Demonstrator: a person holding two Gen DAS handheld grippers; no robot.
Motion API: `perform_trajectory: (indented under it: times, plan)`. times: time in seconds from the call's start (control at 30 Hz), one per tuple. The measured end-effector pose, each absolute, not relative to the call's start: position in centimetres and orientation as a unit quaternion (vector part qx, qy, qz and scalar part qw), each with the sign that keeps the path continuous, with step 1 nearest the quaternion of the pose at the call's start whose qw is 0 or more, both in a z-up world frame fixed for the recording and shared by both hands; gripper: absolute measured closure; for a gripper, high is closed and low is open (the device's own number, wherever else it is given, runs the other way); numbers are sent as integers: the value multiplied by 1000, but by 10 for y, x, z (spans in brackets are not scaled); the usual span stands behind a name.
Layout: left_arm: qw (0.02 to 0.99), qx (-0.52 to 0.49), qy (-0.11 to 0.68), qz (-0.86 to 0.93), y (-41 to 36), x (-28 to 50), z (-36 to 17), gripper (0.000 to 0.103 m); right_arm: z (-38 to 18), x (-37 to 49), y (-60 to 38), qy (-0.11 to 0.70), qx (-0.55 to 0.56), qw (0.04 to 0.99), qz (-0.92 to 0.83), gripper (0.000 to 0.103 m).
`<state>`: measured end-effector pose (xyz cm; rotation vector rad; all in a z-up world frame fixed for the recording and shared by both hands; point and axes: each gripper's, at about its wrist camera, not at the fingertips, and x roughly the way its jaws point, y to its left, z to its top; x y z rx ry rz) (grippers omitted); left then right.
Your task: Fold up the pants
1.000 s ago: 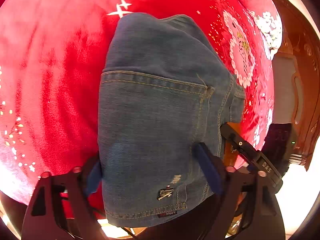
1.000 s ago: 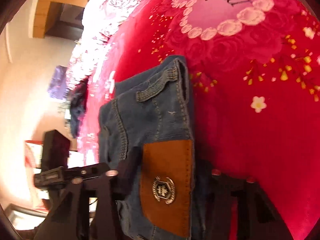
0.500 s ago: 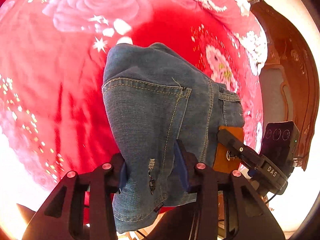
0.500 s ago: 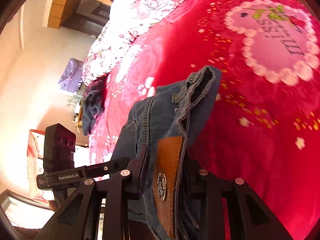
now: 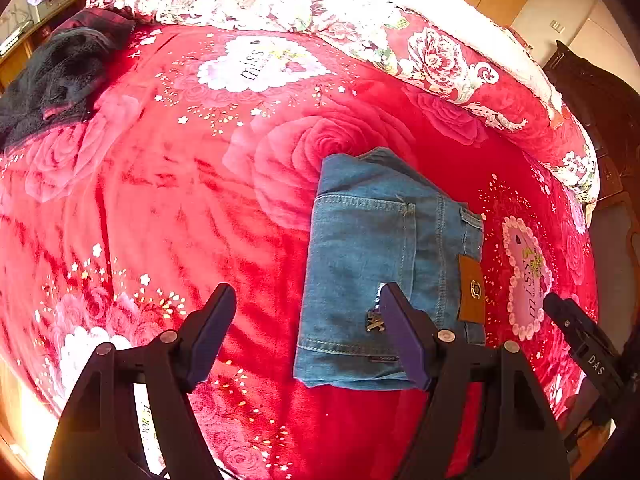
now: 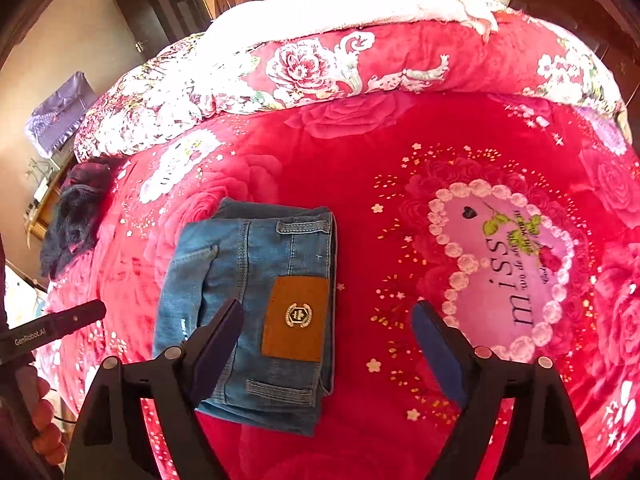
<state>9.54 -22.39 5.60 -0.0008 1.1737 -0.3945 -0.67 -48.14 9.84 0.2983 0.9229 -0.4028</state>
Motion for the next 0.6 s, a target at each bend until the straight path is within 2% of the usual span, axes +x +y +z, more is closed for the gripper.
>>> perform_trajectory:
  times: [0.07,0.17,0.27,0.43,0.47,0.57,0.6]
  plan:
    - [815,-3,551,-178,-216,83,44,29,100,-21,-464,437,91,867,-220,16]
    - [822,-10,545,-164,-206,66,36,29,112,-52,-445,391,43,883,-255,15]
    - [835,-10,527,-157,-206,51,38,29,114,-67,-443,397,76,879,-253,7]
    - [842,18,509,-176,-213,29,42,29,123,-90,-426,352,55,900,-252,5]
    - [845,26,503,-178,-215,24,42,29,122,-92,-424,352,55,902,-244,0]
    - [851,43,489,-187,-220,12,40,28,114,-98,-416,363,68,905,-212,0]
    - [853,50,485,-185,-222,9,39,25,110,-100,-413,367,69,904,-207,0]
